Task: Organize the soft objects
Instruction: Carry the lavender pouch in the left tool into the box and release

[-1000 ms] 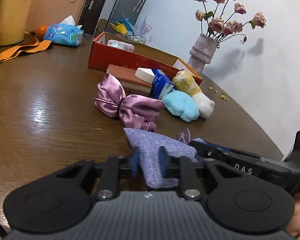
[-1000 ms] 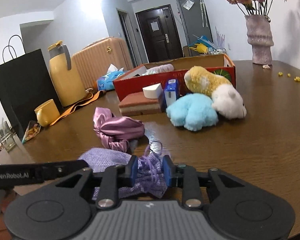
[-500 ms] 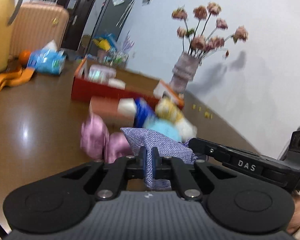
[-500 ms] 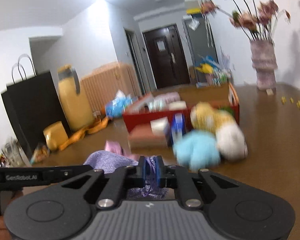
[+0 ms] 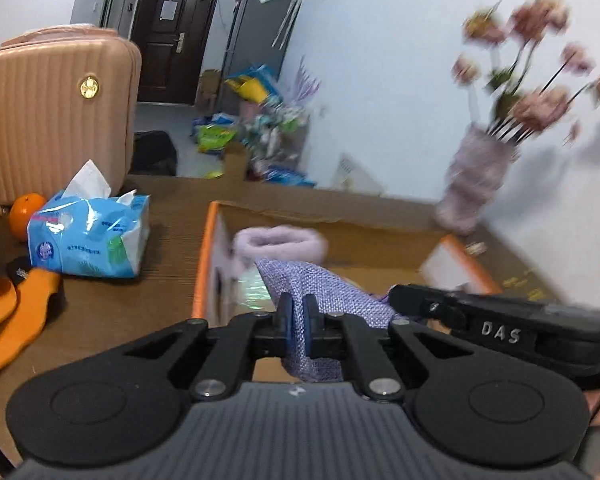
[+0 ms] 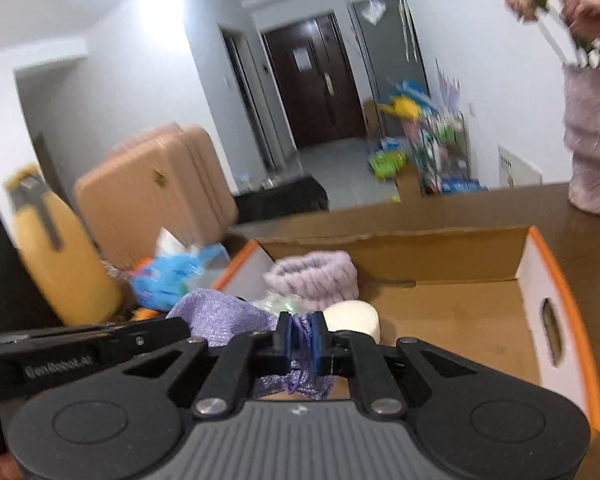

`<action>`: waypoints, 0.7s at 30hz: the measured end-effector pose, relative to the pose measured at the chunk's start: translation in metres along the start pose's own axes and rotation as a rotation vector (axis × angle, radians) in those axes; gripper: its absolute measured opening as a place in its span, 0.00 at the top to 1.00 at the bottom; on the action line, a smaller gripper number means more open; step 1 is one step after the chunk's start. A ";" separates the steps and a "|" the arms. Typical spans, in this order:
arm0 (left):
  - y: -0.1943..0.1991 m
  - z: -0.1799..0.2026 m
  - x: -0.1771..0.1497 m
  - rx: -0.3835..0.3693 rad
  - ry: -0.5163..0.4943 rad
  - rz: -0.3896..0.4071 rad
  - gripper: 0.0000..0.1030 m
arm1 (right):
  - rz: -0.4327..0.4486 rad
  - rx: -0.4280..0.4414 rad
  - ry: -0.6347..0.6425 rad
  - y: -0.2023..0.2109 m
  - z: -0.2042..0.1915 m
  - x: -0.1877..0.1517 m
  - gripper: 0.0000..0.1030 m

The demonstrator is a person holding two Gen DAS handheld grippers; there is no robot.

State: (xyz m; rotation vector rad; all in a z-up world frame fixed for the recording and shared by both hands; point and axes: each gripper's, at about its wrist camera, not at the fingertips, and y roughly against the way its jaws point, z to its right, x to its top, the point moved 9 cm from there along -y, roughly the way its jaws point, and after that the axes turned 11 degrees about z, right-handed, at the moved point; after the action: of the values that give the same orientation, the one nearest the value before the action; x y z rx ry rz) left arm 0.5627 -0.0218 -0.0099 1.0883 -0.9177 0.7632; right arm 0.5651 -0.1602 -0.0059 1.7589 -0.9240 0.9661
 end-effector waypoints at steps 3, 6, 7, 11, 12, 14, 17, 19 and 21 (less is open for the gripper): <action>-0.017 -0.006 -0.021 0.057 -0.104 -0.055 0.92 | -0.061 -0.017 0.024 -0.025 0.000 -0.015 0.91; -0.014 -0.005 -0.032 0.071 -0.189 -0.052 0.91 | -0.110 -0.019 0.069 -0.035 -0.003 -0.033 0.86; -0.011 -0.004 -0.034 0.063 -0.193 -0.053 0.90 | -0.130 -0.025 0.072 -0.037 -0.001 -0.038 0.84; 0.008 -0.002 -0.024 0.031 -0.162 -0.028 0.77 | -0.139 -0.024 0.041 -0.027 0.003 -0.037 0.82; 0.013 -0.003 -0.018 0.044 -0.164 -0.012 0.73 | -0.128 -0.017 0.038 -0.021 0.002 -0.032 0.79; 0.025 -0.004 -0.004 0.079 -0.170 0.025 0.66 | -0.092 -0.014 0.053 -0.002 0.002 -0.018 0.76; 0.054 -0.005 0.019 0.119 -0.164 0.111 0.56 | -0.023 -0.031 0.083 0.034 0.005 0.009 0.68; 0.077 -0.004 0.033 0.132 -0.148 0.186 0.44 | 0.027 -0.053 0.117 0.061 0.011 0.027 0.60; 0.103 -0.001 0.043 0.131 -0.145 0.271 0.26 | 0.111 -0.072 0.164 0.096 0.019 0.043 0.51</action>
State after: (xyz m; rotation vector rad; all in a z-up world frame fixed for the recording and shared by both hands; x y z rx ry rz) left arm 0.4915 0.0127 0.0694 1.1586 -1.1671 0.9872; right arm 0.5028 -0.2160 0.0605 1.5561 -0.9467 1.1171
